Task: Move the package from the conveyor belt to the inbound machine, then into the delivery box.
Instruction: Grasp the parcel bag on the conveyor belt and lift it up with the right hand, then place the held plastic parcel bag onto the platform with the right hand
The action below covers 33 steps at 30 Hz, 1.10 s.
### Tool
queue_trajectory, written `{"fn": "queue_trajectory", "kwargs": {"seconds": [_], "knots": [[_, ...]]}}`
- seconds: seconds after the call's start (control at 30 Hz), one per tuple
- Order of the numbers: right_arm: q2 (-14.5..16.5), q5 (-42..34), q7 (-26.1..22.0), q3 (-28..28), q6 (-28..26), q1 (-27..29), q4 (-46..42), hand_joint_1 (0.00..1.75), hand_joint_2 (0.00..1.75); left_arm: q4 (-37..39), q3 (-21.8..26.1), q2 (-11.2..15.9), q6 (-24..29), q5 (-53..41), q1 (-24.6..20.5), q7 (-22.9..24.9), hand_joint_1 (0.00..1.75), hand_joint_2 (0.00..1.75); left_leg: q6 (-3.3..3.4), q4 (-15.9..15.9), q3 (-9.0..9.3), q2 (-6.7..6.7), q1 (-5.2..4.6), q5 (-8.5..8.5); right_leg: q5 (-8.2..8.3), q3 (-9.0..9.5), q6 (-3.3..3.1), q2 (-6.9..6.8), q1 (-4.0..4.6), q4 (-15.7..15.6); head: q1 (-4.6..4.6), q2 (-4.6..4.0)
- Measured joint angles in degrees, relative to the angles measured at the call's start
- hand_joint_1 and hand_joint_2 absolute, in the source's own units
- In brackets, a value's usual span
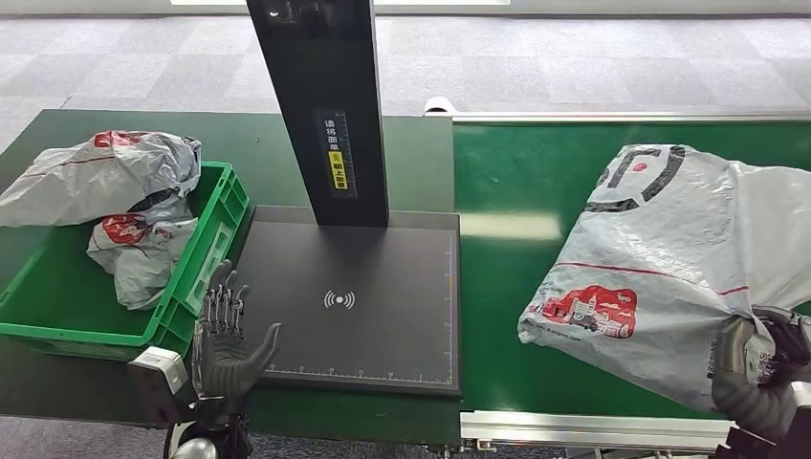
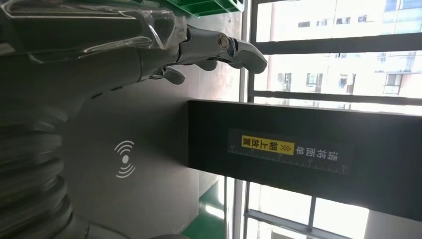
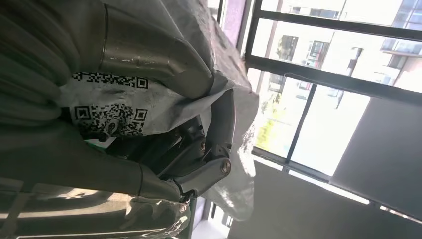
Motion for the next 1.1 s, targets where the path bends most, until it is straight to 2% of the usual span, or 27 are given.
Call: {"fn": "queue_trajectory", "kwargs": {"seconds": [0.13, 0.23, 0.37, 0.47, 0.53, 0.63, 0.83, 0.93, 1.1], "knots": [[0.15, -0.53, 0.18, 0.28, 0.93, -0.49, 0.01, 1.75, 1.75, -0.05, 0.4, -0.01, 0.0, 0.04, 0.07, -0.04, 0.0, 1.75, 0.01, 0.0, 0.04, -0.08, 0.0, 0.03, 0.01, 0.04, 0.01, -0.02, 0.0, 0.0, 0.01, 0.0], [0.25, -1.88, 0.33, 1.02, 4.17, -0.98, 0.15, 1.75, 1.75, -0.14, 0.57, -0.02, 0.0, 0.04, 0.07, -0.09, 0.0, 1.75, 0.01, 0.0, 0.02, -0.07, 0.0, 0.03, 0.01, 0.03, 0.01, -0.02, 0.0, 0.0, -0.01, 0.0], [1.06, -1.41, 0.34, 3.45, 5.76, -3.13, 0.72, 1.75, 1.75, -0.71, 0.74, -0.07, 0.01, 0.02, 0.0, -0.1, 0.0, 1.75, 0.0, 0.0, 0.03, -0.07, 0.01, 0.03, 0.01, 0.02, 0.01, -0.01, 0.01, 0.0, 0.0, 0.0], [1.71, -1.35, 2.28, 6.43, 7.77, -5.04, 1.7, 1.75, 1.75, -0.84, 0.92, -0.13, 0.07, -0.04, -0.14, -0.1, 0.0, 1.75, 0.0, -0.01, 0.02, -0.02, 0.02, 0.04, 0.01, 0.04, 0.0, 0.01, 0.03, 0.01, -0.01, 0.0], [1.83, -1.02, 5.22, 9.42, 10.68, -7.04, 4.49, 1.75, 1.75, -0.62, 1.01, -0.15, 0.04, -0.04, -0.85, -0.1, 0.0, 1.75, -0.01, -0.01, 0.03, 0.05, 0.02, 0.05, 0.02, 0.05, -0.01, 0.04, 0.04, 0.01, 0.0, 0.0], [2.27, 0.03, 8.68, 16.08, 14.86, -11.01, 13.42, 1.75, 1.75, 0.16, 0.94, -0.17, -0.14, 0.1, -2.9, 0.16, 0.0, 1.75, -0.03, -0.01, 0.1, 0.07, 0.03, 0.11, 0.06, 0.1, -0.04, 0.04, 0.05, 0.02, 0.01, 0.0], [5.44, 1.22, 9.93, 30.68, 17.13, -16.98, 28.96, 1.75, 1.75, 1.21, 0.24, -0.14, 0.36, 1.03, -5.27, 1.57, 0.0, 1.75, -0.08, -0.01, 0.1, 0.04, 0.11, 0.19, 0.1, 0.04, -0.11, 0.03, 0.14, 0.05, 0.0, 0.0], [6.15, 0.79, 10.79, 34.84, 17.24, -18.36, 32.03, 1.75, 1.75, 1.63, 0.17, -0.08, 0.56, 1.21, -5.72, 1.68, 0.0, 1.75, -0.09, -0.01, 0.04, 0.03, 0.12, 0.18, 0.08, -0.01, -0.11, 0.03, 0.15, 0.05, 0.01, 0.0], [6.75, 0.9, 12.5, 38.77, 19.35, -19.81, 35.61, 1.75, 1.75, 2.26, 0.09, 0.09, 1.47, 1.85, -6.32, 1.64, 0.0, 1.75, -0.09, -0.01, -0.01, 0.04, 0.1, 0.16, 0.08, -0.04, -0.11, 0.03, 0.13, 0.04, 0.01, 0.0]]}}
